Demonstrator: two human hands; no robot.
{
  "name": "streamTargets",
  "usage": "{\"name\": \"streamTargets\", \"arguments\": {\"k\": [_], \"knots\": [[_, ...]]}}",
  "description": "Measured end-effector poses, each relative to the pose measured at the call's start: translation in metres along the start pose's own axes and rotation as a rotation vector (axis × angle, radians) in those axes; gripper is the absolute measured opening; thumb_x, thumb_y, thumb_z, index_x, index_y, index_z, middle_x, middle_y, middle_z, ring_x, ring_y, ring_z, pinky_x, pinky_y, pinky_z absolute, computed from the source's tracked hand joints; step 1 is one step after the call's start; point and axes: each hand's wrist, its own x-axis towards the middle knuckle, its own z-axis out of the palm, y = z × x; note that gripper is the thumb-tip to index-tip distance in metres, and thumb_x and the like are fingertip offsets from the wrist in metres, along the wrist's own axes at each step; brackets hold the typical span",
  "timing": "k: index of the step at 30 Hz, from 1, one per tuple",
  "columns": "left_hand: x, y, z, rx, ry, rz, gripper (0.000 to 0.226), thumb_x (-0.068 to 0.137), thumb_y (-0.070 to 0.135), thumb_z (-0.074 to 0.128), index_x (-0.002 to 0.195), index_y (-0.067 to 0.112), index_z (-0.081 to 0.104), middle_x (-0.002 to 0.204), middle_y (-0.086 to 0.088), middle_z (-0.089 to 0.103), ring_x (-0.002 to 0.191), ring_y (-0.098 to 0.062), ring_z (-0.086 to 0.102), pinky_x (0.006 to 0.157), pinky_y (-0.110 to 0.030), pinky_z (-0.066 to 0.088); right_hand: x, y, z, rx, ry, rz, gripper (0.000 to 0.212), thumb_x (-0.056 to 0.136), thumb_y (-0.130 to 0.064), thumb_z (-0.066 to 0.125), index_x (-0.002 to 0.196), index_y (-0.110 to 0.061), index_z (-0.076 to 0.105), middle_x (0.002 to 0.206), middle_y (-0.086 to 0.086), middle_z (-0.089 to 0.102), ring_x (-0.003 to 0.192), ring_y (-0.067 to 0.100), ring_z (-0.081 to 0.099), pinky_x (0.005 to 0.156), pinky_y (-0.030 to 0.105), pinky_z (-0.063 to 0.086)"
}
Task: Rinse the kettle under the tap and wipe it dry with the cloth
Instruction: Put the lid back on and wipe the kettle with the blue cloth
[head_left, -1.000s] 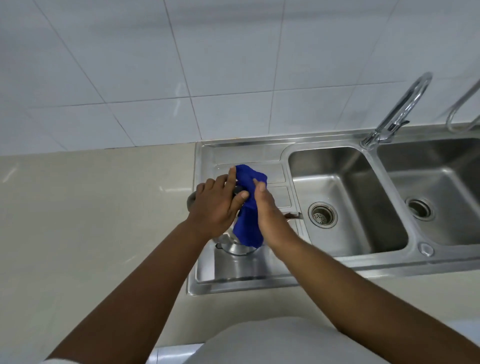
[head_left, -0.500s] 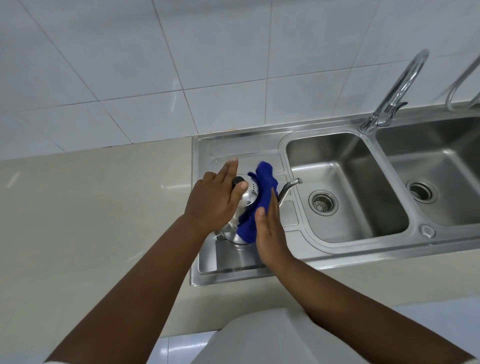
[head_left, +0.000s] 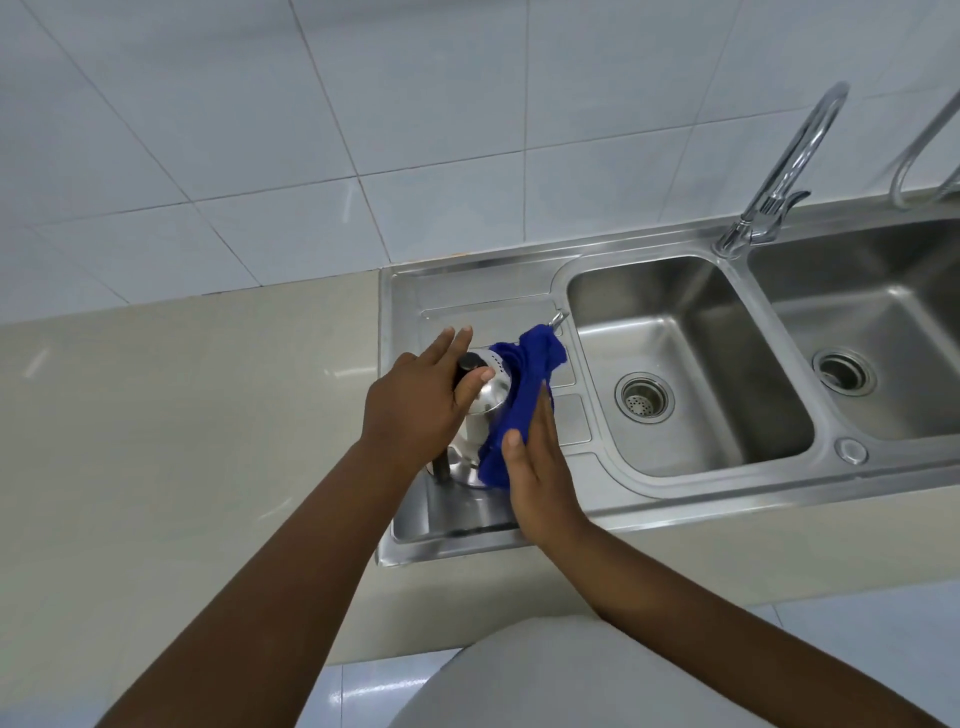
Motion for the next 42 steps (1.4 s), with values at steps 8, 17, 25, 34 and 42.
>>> {"name": "streamTargets", "arguments": {"k": [8, 17, 25, 34, 42], "knots": [[0.007, -0.011, 0.018, -0.335, -0.037, 0.129, 0.064, 0.095, 0.058, 0.021, 0.151, 0.027, 0.016, 0.161, 0.007, 0.005, 0.149, -0.015, -0.005, 0.121, -0.046, 0.009, -0.011, 0.012, 0.016, -0.092, -0.012, -0.036, 0.068, 0.093, -0.068, 0.025, 0.148, -0.056, -0.012, 0.168, -0.016, -0.012, 0.156, 0.014, 0.003, 0.121, 0.034, 0.030], [0.000, 0.000, 0.025, -0.448, 0.014, -0.050, 0.055, 0.100, 0.045, 0.029, 0.149, 0.021, 0.024, 0.161, 0.006, 0.009, 0.149, -0.015, 0.001, 0.122, -0.042, 0.008, -0.022, -0.005, 0.034, -0.201, -0.009, -0.207, 0.070, 0.098, -0.063, 0.013, 0.157, -0.031, -0.007, 0.166, -0.012, -0.024, 0.154, 0.014, -0.020, 0.124, 0.022, -0.004], [-0.003, 0.007, 0.032, -0.453, 0.101, -0.163, 0.065, 0.095, 0.059, 0.023, 0.141, 0.018, 0.040, 0.160, 0.004, 0.020, 0.149, -0.018, 0.005, 0.120, -0.047, 0.016, -0.005, 0.008, 0.033, 0.291, 0.072, 0.286, 0.100, 0.074, -0.087, 0.026, 0.157, -0.038, 0.000, 0.168, -0.011, 0.002, 0.154, 0.014, 0.015, 0.113, 0.023, 0.025], [-0.001, 0.004, 0.030, -0.432, 0.101, -0.155, 0.068, 0.093, 0.062, 0.021, 0.143, 0.018, 0.038, 0.159, 0.006, 0.021, 0.149, -0.016, 0.004, 0.119, -0.047, 0.019, -0.021, 0.026, 0.043, 0.090, 0.000, 0.106, 0.082, 0.085, -0.083, 0.021, 0.153, -0.049, -0.009, 0.166, -0.019, -0.016, 0.156, 0.009, -0.003, 0.124, 0.037, 0.024], [0.009, -0.009, 0.017, -0.380, 0.078, 0.086, 0.055, 0.096, 0.054, 0.029, 0.145, 0.030, 0.032, 0.155, 0.012, 0.027, 0.146, -0.008, 0.003, 0.118, -0.045, 0.022, 0.007, -0.014, 0.022, -0.021, 0.012, -0.153, 0.084, 0.094, -0.064, 0.035, 0.160, -0.021, 0.007, 0.170, -0.005, 0.004, 0.157, 0.016, 0.002, 0.127, 0.032, 0.011]]}}
